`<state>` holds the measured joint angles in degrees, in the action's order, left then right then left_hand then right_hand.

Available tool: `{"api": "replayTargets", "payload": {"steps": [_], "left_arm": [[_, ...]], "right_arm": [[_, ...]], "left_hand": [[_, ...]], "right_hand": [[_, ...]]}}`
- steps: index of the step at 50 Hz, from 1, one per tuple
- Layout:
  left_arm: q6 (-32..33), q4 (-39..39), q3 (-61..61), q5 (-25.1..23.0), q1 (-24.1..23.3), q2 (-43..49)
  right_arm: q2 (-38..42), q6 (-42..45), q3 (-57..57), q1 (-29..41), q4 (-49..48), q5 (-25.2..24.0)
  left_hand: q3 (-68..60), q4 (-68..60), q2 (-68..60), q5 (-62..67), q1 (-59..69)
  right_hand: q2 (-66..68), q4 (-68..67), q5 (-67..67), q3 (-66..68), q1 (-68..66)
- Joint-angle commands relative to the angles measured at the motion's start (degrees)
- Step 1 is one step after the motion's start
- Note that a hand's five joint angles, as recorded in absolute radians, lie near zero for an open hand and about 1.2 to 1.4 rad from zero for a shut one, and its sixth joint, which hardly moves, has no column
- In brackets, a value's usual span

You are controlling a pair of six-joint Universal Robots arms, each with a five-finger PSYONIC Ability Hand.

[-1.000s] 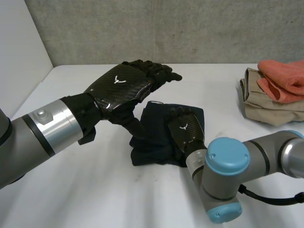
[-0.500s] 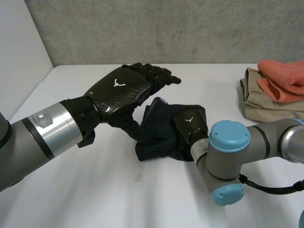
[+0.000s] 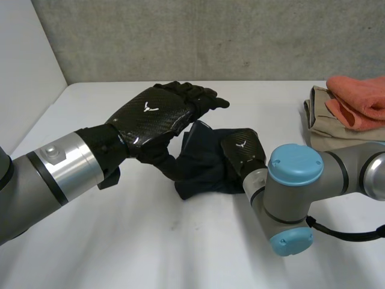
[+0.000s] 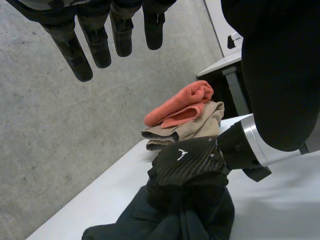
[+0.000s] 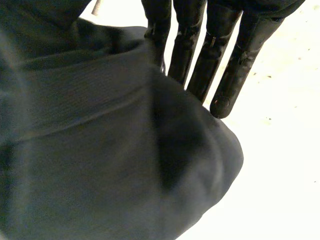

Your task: Fold the laundry.

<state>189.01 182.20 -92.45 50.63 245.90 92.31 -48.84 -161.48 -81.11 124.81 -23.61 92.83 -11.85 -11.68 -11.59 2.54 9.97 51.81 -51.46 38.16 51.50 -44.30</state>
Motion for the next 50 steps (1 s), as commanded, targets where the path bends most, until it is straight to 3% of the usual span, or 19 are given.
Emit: {"api": "replayTargets", "payload": {"steps": [1,9,13,14,18,25,39,50], "left_arm": [[-0.1,0.0,-0.2,0.0,-0.1,0.0],[-0.1,0.0,-0.1,0.1,0.5,-1.8],[-0.1,0.0,-0.3,0.1,1.8,-3.3],[-0.2,0.0,-0.3,0.1,2.5,-3.8],[-0.7,0.0,-0.3,0.1,3.6,-4.9],[-1.8,0.0,-0.3,0.2,3.4,-5.3],[-1.8,0.1,-0.1,0.3,3.0,-5.4],[-1.8,0.1,-0.2,0.4,2.4,-5.4]], "right_arm": [[3.1,0.7,2.0,-0.1,0.8,-0.9],[0.6,3.1,6.6,-4.7,0.9,-2.2],[-1.7,5.8,8.3,-8.0,-0.7,-9.3],[-2.4,6.5,9.2,-9.2,-2.3,-13.3],[-4.8,6.8,11.7,-11.9,-7.1,-19.3],[-7.4,4.7,17.2,-17.3,-12.2,-20.6],[-3.9,-12.9,28.3,-37.0,-16.1,-32.0],[3.4,-26.7,22.9,-47.7,-28.2,-38.8]], "left_hand": [[1.1,1.0,0.9,-1.8,0.8],[1.0,0.8,0.7,-1.7,0.9],[1.0,0.8,0.7,-1.7,0.9],[1.0,0.8,0.7,-1.7,0.9],[1.0,0.8,0.7,-1.7,0.9],[1.0,0.8,0.7,-1.7,0.9],[1.0,0.8,0.7,-1.7,0.9],[0.8,0.6,0.5,-1.5,1.1]], "right_hand": [[28.2,-28.5,31.8,28.5,-35.7],[28.2,-28.5,31.8,28.5,-35.7],[28.2,-28.5,31.8,28.5,-35.7],[28.2,-28.5,31.8,28.5,-35.7],[28.2,-28.5,31.8,28.5,-35.7],[28.2,-28.5,31.8,28.5,-35.7],[28.2,-28.5,31.8,28.5,-35.7],[28.2,-28.5,31.8,28.5,-35.7]]}}
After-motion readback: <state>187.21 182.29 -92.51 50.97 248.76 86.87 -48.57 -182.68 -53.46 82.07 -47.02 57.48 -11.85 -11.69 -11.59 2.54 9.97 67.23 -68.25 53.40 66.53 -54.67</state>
